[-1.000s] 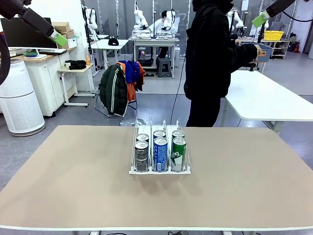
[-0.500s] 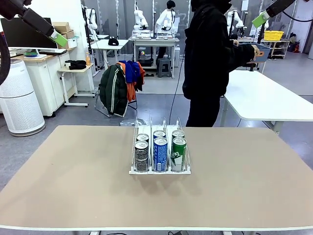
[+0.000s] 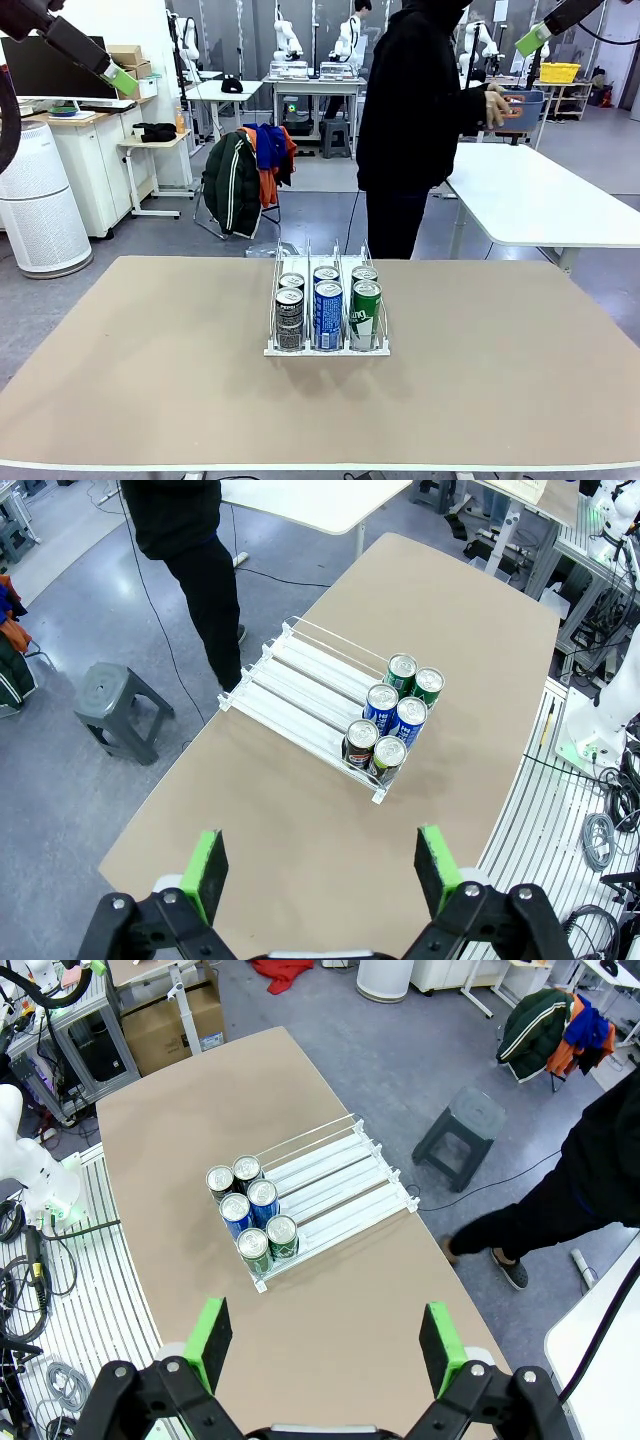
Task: Fill the beverage cans into the dispenser.
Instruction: Pick up the Ionic drink handed by the human.
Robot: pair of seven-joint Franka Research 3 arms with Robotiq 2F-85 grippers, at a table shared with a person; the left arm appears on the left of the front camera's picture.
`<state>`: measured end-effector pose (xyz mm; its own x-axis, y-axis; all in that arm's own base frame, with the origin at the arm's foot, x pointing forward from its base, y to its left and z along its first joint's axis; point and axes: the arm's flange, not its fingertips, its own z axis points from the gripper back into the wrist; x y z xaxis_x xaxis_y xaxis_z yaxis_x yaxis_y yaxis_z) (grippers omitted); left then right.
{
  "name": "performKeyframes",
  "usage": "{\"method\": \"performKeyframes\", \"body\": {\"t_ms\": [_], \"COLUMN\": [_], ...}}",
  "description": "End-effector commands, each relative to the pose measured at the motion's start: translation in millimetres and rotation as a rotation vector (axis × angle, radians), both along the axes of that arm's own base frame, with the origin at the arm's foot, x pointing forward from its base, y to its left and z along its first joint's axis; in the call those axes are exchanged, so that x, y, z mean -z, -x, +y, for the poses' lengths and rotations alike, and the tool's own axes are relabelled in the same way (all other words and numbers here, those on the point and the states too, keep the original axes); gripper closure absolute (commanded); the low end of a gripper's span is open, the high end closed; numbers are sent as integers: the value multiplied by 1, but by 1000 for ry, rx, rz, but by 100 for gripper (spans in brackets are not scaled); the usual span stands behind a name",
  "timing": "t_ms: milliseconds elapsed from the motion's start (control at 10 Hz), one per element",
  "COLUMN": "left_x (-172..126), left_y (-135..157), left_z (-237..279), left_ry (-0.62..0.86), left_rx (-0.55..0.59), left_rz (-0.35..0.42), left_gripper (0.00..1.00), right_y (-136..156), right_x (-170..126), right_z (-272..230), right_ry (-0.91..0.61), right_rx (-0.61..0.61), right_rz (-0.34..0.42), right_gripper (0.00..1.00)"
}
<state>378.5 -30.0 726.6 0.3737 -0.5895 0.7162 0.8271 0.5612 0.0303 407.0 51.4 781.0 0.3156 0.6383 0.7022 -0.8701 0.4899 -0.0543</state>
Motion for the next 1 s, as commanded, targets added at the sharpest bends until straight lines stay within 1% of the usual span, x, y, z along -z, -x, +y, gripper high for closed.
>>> {"method": "performKeyframes", "body": {"t_ms": [0,900], "left_x": [0,0], "left_y": [0,0], "left_z": [-1,-1], "left_ry": [-1,-1], "left_rx": [4,4], "left_rz": [0,0], "left_gripper": [0,0], "right_y": [-1,-1], "right_x": [0,0], "right_z": [1,1], "right_ry": [-8,-8], "right_rx": [-6,-6], "right_rz": [3,3], "right_gripper": [0,0]}}
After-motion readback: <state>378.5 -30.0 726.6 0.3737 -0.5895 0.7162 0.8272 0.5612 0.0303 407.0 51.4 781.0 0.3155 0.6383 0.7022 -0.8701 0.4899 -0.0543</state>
